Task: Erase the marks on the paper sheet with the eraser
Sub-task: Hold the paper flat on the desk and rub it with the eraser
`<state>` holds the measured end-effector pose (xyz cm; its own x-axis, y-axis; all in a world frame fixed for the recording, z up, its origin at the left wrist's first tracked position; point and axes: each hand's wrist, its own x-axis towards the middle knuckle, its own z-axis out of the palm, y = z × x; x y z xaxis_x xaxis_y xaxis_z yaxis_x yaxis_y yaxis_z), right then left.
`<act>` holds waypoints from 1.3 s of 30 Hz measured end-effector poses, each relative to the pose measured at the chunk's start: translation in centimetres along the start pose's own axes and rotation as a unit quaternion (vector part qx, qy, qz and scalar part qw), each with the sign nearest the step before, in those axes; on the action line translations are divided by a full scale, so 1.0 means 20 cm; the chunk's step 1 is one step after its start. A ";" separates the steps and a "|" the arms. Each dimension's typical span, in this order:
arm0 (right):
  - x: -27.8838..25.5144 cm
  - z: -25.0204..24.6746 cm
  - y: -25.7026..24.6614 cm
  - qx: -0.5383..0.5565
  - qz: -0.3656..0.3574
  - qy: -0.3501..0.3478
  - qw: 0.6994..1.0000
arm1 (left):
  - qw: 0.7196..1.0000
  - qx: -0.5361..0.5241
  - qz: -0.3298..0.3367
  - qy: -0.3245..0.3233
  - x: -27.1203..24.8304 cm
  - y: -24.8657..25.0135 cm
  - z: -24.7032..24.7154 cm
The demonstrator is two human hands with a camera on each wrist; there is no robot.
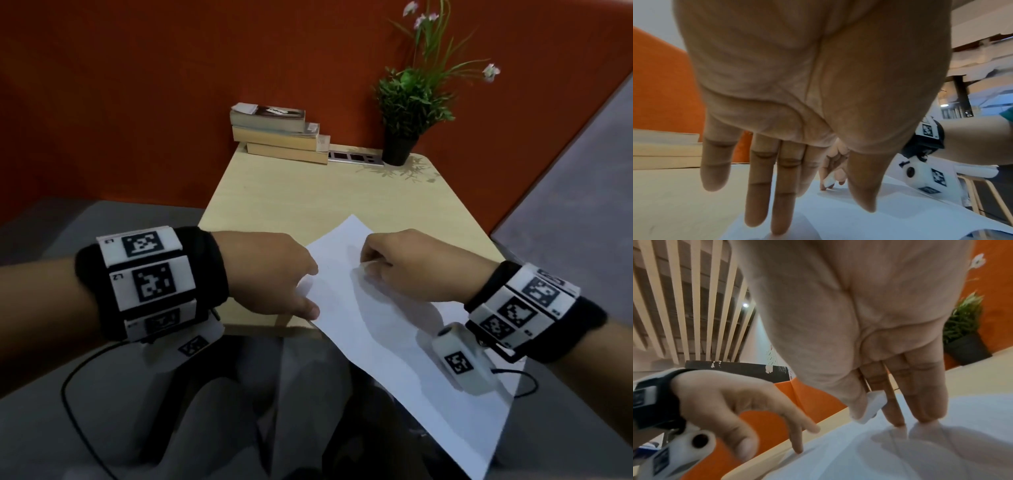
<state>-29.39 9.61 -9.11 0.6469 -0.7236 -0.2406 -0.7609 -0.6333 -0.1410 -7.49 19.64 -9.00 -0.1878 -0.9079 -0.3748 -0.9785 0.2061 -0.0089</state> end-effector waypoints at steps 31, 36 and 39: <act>0.24 0.01 -0.22 -0.147 -0.103 0.048 0.983 | 0.997 -0.004 -0.041 -0.061 0.32 -0.21 0.06; 0.20 0.05 -0.31 -0.136 -0.163 0.016 0.977 | 0.996 -0.009 -0.057 -0.063 0.29 -0.19 0.05; 0.24 0.02 -0.26 -0.140 -0.133 0.042 0.980 | 0.995 0.004 -0.066 -0.075 0.29 -0.19 0.05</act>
<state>-22.32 9.55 -10.01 0.8314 -0.5353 -0.1492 -0.5286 -0.8446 0.0846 -4.78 13.85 -12.01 -0.0432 -0.8628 -0.5038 -0.9928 0.0934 -0.0748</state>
